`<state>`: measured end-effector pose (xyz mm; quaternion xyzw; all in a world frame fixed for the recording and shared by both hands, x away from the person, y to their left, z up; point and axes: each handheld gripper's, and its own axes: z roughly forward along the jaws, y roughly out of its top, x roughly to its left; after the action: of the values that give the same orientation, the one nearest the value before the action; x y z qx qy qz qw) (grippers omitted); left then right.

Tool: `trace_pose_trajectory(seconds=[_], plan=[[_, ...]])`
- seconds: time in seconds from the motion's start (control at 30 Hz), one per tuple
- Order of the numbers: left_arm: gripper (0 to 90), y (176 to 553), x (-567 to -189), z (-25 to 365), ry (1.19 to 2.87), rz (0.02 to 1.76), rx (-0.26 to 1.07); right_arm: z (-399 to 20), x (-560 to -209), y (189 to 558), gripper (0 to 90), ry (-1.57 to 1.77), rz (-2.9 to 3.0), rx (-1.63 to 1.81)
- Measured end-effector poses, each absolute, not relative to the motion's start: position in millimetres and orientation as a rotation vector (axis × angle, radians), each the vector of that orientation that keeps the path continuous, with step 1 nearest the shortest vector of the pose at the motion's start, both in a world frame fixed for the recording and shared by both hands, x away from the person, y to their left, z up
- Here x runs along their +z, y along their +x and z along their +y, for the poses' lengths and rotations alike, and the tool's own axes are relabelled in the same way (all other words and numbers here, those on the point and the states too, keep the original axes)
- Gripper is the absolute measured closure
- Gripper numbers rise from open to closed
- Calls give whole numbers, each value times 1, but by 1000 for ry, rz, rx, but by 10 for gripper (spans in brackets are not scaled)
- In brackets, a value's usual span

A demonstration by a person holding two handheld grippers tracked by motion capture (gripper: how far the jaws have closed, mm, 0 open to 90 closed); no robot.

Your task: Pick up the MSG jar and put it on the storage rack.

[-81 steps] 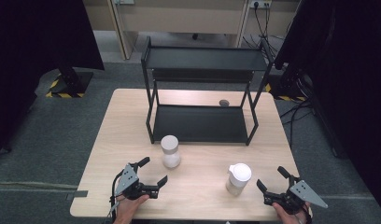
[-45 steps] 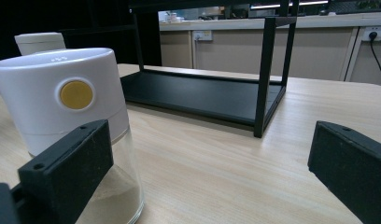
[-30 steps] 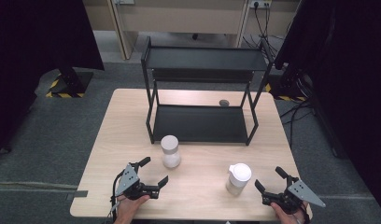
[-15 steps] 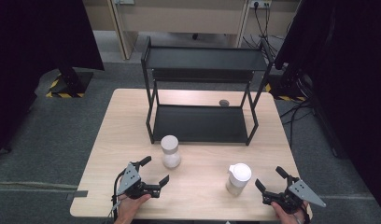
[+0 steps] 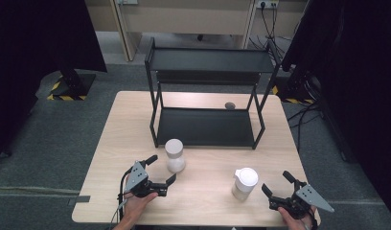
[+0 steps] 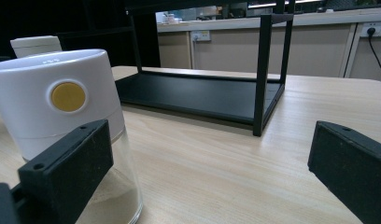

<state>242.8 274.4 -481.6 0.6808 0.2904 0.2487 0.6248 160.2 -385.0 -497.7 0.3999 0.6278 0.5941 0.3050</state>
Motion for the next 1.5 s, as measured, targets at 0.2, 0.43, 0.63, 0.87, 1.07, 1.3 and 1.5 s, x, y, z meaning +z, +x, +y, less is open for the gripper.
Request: trace_pose_trajectory(seconds=[0.2, 0.43, 0.63, 0.87, 1.07, 1.3, 1.5], plan=[[2, 250, -482, 271, 1565, 677, 567, -385, -498, 160, 4, 1058, 1666, 1574], [2, 259, -480, 266, 1573, 692, 574, -385, -498, 161, 4, 1058, 1667, 1575], [9, 268, -479, 258, 1589, 697, 576, -385, -498, 161, 4, 1059, 1668, 1574], [17, 276, -478, 254, 1600, 705, 580, -385, -498, 161, 4, 1060, 1668, 1577], [55, 281, -479, 252, 1602, 711, 575, -385, -498, 162, 4, 1063, 1671, 1579], [128, 287, -476, 250, 1608, 720, 562, -385, -498, 162, 4, 1064, 1672, 1583], [178, 290, -475, 247, 1622, 722, 556, -385, -498, 162, 4, 1065, 1675, 1586]])
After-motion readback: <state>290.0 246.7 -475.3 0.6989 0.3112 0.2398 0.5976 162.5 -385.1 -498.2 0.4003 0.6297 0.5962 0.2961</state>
